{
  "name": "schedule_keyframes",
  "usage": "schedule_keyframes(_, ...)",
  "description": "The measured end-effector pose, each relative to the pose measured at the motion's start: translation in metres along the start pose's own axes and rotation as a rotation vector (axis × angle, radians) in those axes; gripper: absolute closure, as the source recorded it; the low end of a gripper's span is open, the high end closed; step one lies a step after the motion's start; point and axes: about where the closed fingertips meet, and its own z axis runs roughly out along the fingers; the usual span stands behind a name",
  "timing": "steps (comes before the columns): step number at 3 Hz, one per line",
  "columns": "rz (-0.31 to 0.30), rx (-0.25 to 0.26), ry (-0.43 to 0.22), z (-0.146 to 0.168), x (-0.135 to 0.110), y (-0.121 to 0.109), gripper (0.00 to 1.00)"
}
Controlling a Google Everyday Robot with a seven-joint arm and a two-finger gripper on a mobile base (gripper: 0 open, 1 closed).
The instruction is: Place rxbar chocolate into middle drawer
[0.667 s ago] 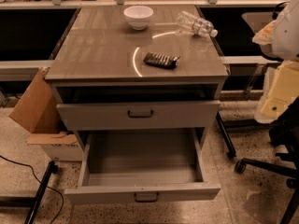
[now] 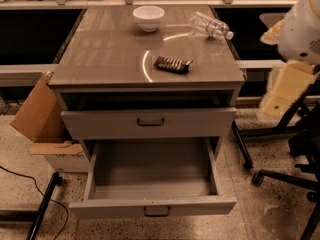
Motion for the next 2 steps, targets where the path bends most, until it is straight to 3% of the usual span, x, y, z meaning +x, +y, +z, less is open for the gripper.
schedule_keyframes(2, 0.015, 0.002, -0.227, 0.058, -0.065, -0.071, 0.00)
